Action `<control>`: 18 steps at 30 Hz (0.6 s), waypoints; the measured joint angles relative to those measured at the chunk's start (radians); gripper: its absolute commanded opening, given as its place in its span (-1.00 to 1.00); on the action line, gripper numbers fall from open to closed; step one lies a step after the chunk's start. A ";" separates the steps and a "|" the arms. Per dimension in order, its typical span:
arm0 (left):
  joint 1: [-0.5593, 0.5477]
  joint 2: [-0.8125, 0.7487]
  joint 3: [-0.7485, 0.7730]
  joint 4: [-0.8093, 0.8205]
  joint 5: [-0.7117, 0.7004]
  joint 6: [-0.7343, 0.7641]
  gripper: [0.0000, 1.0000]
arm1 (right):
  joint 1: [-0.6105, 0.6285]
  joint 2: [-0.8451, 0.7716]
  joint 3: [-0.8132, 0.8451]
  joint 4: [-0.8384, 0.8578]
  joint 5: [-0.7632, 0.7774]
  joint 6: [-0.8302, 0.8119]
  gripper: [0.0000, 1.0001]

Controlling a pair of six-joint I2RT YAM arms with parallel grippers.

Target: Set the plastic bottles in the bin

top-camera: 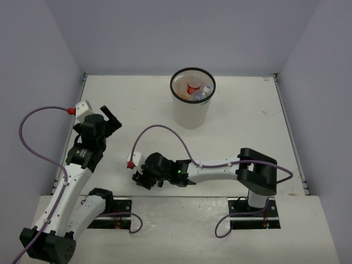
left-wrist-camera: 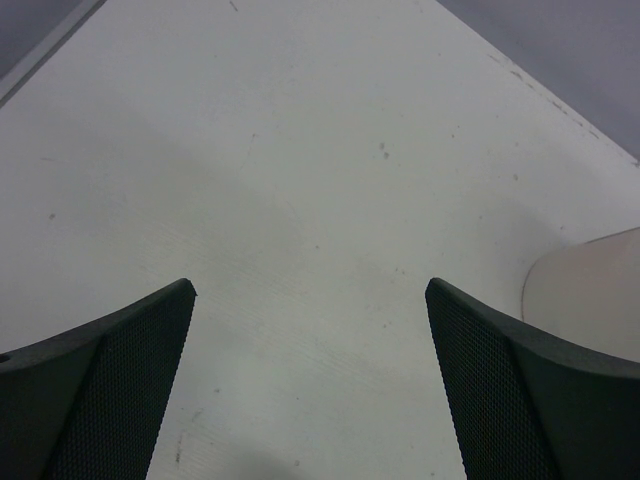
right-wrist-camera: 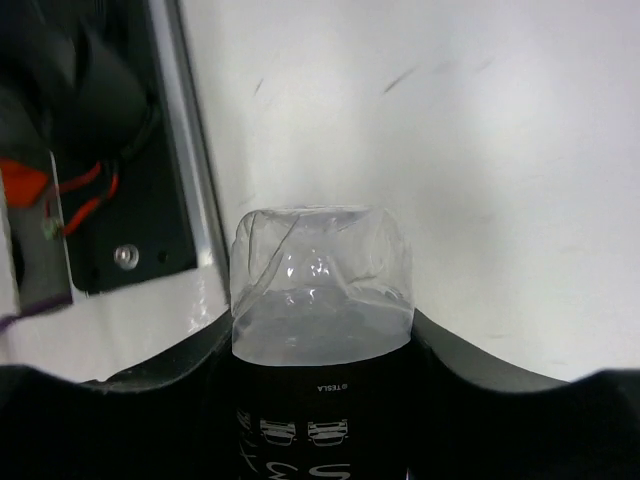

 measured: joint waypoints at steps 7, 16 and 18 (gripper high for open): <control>0.000 0.004 0.000 0.045 0.042 0.003 1.00 | -0.302 -0.324 0.131 -0.036 0.014 -0.022 -0.66; 0.000 -0.019 -0.005 0.127 0.132 0.039 1.00 | -0.666 -0.354 0.514 -0.121 0.090 -0.014 -0.55; 0.000 -0.025 -0.005 0.136 0.144 0.045 1.00 | -0.718 -0.318 0.549 -0.145 0.095 -0.002 -0.48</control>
